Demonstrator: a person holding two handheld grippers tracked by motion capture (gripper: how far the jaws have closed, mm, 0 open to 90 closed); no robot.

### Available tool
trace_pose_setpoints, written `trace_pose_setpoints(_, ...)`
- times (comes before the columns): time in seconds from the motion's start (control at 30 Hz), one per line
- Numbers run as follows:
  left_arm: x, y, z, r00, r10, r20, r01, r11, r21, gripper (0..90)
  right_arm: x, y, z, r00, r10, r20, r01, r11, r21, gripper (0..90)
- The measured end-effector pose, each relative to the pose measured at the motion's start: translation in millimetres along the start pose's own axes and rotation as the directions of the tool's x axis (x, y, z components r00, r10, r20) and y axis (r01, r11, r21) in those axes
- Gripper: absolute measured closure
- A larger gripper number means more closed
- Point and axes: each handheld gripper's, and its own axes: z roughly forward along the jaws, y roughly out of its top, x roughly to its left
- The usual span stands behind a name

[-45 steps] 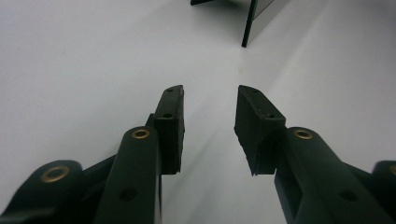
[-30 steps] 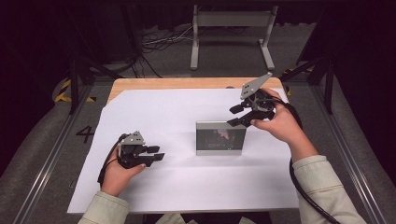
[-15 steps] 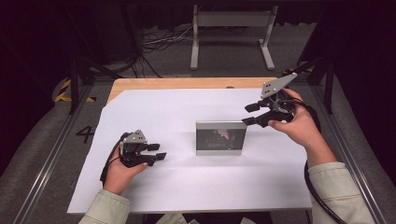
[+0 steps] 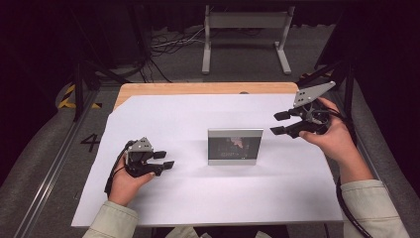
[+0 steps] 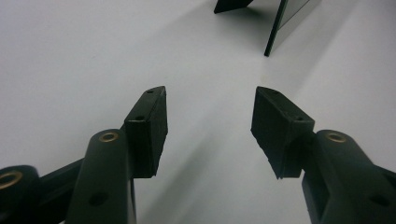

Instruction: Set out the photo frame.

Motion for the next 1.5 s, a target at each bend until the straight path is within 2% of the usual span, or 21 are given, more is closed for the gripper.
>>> trace_pose_setpoints(0.07,0.6,0.6,-0.2,0.9999,0.013,-0.004,-0.013,0.9999,-0.005,46.2,0.6,-3.9,-1.9,0.9999,0.009,0.005,-0.009,1.000,-0.009,45.9)
trace_pose_setpoints(0.17,0.2,0.6,-0.3,0.9999,0.010,-0.005,-0.010,0.9999,-0.009,46.2,0.8,-13.4,-3.7,0.9990,0.043,0.011,-0.043,0.998,-0.047,46.5)
trace_pose_setpoints(0.33,0.8,0.5,-1.7,0.9998,0.014,-0.011,-0.014,0.9998,-0.015,46.2,0.7,-24.5,-2.4,0.9981,0.061,0.008,-0.061,0.996,-0.065,47.1)
trace_pose_setpoints(0.57,1.1,0.3,-2.4,0.9998,0.004,-0.021,-0.005,0.9998,-0.019,46.2,-0.7,-38.7,-3.4,0.9959,0.086,0.027,-0.084,0.994,-0.066,47.0)
trace_pose_setpoints(0.63,2.0,0.6,-2.7,0.9996,0.012,-0.027,-0.013,0.9996,-0.025,46.1,-1.0,-42.3,-3.1,0.9952,0.093,0.030,-0.091,0.994,-0.066,46.9)
trace_pose_setpoints(0.8,2.2,0.3,-3.8,0.9993,-0.004,-0.036,0.003,0.9995,-0.032,46.0,-1.2,-50.1,-0.4,0.9941,0.104,0.032,-0.102,0.993,-0.059,46.7)
trace_pose_setpoints(0.9,3.0,0.2,-4.6,0.9992,-0.004,-0.040,0.002,0.9995,-0.033,45.5,-1.6,-54.2,0.4,0.9934,0.108,0.037,-0.106,0.993,-0.054,46.5)
trace_pose_setpoints(0.97,4.9,0.1,-5.3,0.9985,0.010,-0.054,-0.012,0.9992,-0.038,45.3,-2.0,-57.8,1.0,0.9927,0.114,0.040,-0.112,0.992,-0.051,46.4)
trace_pose_setpoints(1.07,5.2,-0.2,-6.3,0.9986,-0.002,-0.053,0.000,0.9991,-0.042,45.1,-2.7,-63.6,1.8,0.9913,0.123,0.047,-0.121,0.992,-0.047,46.5)
trace_pose_setpoints(1.2,5.1,-0.1,-6.8,0.9983,-0.005,-0.057,0.002,0.9987,-0.050,45.0,-3.4,-76.1,5.9,0.9876,0.142,0.067,-0.140,0.990,-0.034,47.3)
trace_pose_setpoints(1.33,4.7,-0.1,-6.3,0.9978,-0.002,-0.066,-0.001,0.9987,-0.051,44.9,-3.2,-87.9,8.5,0.9812,0.172,0.087,-0.169,0.985,-0.046,47.8)
trace_pose_setpoints(1.5,4.8,0.0,-5.4,0.9979,-0.004,-0.064,0.001,0.9987,-0.051,44.7,-4.2,-99.6,10.8,0.9757,0.201,0.087,-0.197,0.979,-0.056,47.4)
